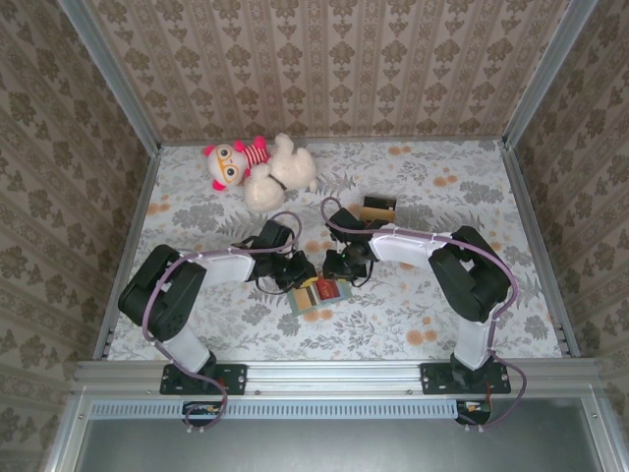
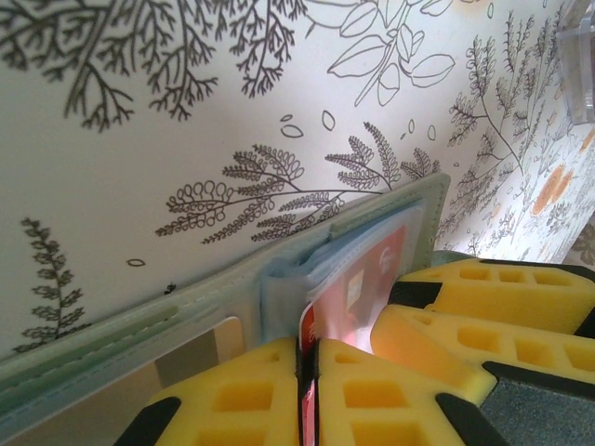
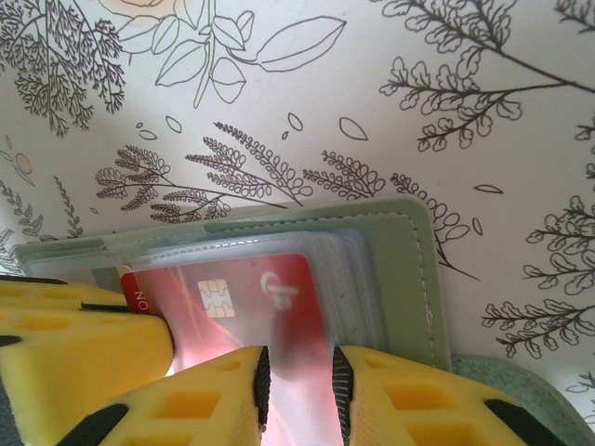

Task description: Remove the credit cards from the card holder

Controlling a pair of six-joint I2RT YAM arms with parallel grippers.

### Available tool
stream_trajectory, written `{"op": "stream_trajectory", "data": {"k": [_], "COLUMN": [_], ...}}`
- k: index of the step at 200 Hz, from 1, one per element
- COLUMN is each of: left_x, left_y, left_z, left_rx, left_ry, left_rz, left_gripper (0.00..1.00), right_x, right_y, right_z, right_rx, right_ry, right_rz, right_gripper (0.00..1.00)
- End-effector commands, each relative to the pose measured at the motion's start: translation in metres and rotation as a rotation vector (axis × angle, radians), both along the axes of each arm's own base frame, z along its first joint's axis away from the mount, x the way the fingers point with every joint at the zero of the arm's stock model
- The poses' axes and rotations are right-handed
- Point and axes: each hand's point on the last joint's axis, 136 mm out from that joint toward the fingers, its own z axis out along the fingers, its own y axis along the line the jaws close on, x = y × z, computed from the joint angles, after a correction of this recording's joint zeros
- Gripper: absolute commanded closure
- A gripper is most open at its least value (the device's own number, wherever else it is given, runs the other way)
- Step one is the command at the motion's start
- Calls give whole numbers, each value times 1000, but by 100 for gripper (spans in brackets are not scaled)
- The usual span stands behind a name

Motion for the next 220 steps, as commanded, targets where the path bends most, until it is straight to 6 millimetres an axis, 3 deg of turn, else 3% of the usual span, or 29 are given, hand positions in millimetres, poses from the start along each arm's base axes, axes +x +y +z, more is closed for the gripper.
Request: {"op": "stream_trajectory", "data": {"k": [1, 148, 220], "left_x": [-3, -12, -15], "left_y": [3, 35, 36], "left_z": [3, 12, 19], "left_rx": [-17, -54, -63], "left_ry": [-2, -42, -76], "left_rz": [-2, 28, -27], "left_gripper": [90, 94, 93], "right_x": [-12, -13, -15], "right_y": [-11, -27, -32], "right_z": [-24, -41, -40], "right_rx": [-73, -171, -198], "right_ry": [74, 91, 103], "right_rz": [-11, -32, -38], "right_gripper": [70, 70, 72]}}
